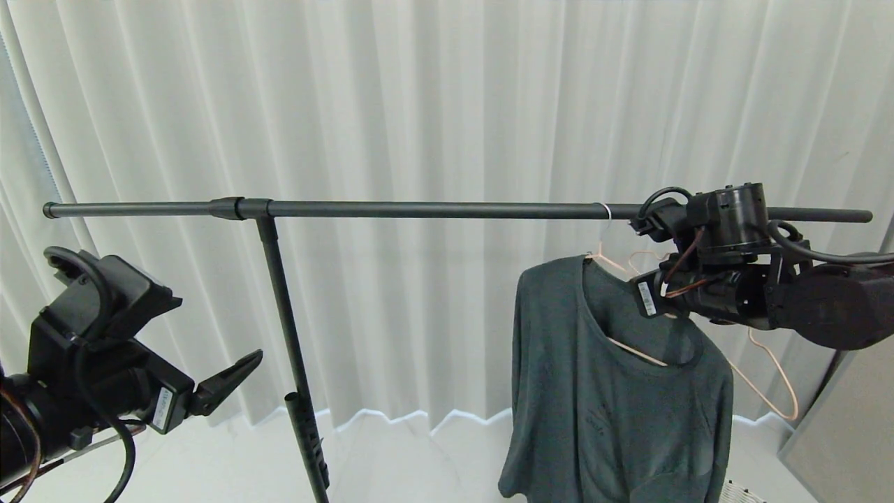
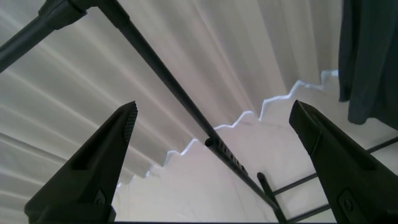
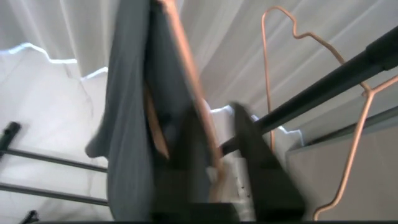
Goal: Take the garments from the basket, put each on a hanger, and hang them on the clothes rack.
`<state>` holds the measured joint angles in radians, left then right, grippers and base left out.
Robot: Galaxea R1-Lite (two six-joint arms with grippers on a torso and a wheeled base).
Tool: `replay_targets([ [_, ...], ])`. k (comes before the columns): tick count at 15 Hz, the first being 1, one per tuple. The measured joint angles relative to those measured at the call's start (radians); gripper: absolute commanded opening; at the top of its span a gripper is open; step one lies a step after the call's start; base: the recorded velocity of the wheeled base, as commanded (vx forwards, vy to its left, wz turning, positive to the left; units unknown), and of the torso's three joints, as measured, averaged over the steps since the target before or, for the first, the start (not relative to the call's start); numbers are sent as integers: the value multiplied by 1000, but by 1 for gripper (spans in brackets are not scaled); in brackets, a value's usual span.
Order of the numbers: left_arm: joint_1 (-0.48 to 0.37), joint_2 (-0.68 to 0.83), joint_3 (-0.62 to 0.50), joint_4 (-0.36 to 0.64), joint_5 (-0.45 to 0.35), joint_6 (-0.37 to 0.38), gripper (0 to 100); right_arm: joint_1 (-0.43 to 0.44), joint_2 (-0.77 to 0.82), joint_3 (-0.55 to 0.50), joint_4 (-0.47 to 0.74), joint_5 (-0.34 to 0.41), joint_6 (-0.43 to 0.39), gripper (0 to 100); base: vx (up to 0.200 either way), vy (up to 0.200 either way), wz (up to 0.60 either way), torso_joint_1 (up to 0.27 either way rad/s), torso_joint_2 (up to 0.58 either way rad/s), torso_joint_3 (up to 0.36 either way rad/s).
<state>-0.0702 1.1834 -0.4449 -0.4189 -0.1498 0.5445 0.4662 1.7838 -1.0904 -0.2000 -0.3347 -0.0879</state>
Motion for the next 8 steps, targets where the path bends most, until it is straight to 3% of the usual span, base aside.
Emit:
replay_targets([
  [5,60,5,15,-1,66,-21,100,16,-107,63,1,5,51,100,0,0,0,0,0,0],
  [8,101,4,63,0,189,-154,100,14,-253,195,0,4,77,100,0,0,0,0,0,0],
])
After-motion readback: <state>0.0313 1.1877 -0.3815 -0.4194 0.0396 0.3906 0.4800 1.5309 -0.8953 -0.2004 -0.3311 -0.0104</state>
